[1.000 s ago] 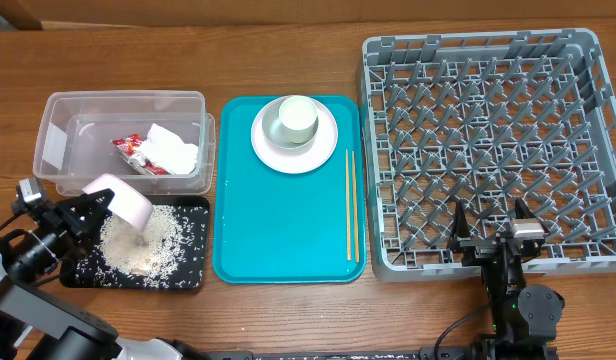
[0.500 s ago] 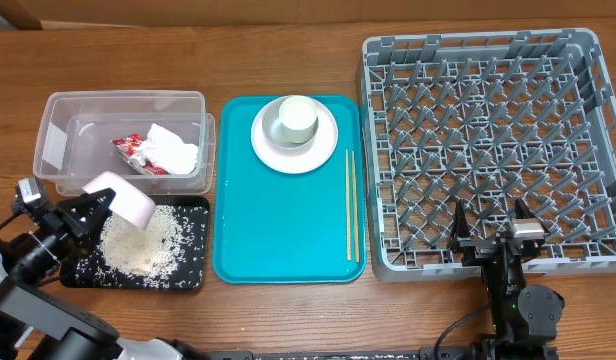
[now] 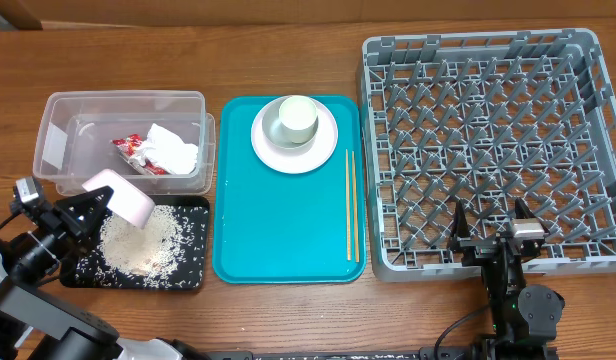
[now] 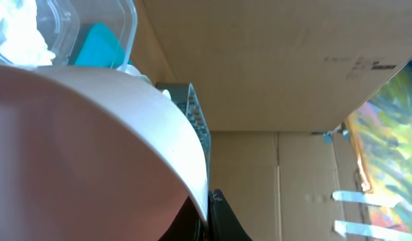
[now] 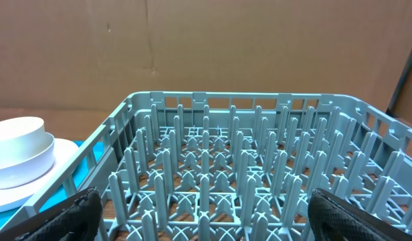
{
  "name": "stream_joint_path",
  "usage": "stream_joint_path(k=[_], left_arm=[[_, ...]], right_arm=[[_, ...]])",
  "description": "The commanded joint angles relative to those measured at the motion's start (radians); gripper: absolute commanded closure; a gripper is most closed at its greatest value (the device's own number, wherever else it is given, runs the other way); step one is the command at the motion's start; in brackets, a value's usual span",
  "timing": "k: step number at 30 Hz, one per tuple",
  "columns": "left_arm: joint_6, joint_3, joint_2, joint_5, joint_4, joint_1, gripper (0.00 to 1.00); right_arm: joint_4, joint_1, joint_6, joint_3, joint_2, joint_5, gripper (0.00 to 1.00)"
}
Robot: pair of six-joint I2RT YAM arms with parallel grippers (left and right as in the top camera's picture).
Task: Sort waste into correct bins and load items into the dishwasher
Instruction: 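Tilt the pink bowl with left gripper to dump rice onto black tray, then return the empty pink bowl with left gripper onto the teal tray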
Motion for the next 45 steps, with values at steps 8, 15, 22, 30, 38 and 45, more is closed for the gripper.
stream_joint_path(k=[8,15,22,30,38,45], left_arm=[[-0.010,-0.005,-0.019,0.023,0.034,-0.004,0.96],[-0.011,-0.005,-0.019,-0.013,0.056,-0.005,0.96],[-0.084,0.009,-0.019,-0.067,0.058,-0.070,0.96],[-0.107,0.110,-0.020,-0.067,0.031,-0.309,0.96],[-0.443,0.131,-0.021,-0.160,0.265,-0.620,0.96],[-0.924,0.131,-0.053,-0.538,0.566,-0.900,0.96]], right_arm=[[0.004,-0.008,-0.004,-0.010,-0.010,0.009,0.00],[0.004,-0.008,-0.004,-0.010,-0.010,0.009,0.00],[0.004,-0.008,-0.004,-0.010,-0.010,0.009,0.00],[0.004,-0.008,-0.004,-0.010,-0.010,0.009,0.00],[0.004,-0.008,-0.004,-0.010,-0.010,0.009,0.00],[0.004,-0.008,-0.004,-0.010,-0.010,0.009,0.00]])
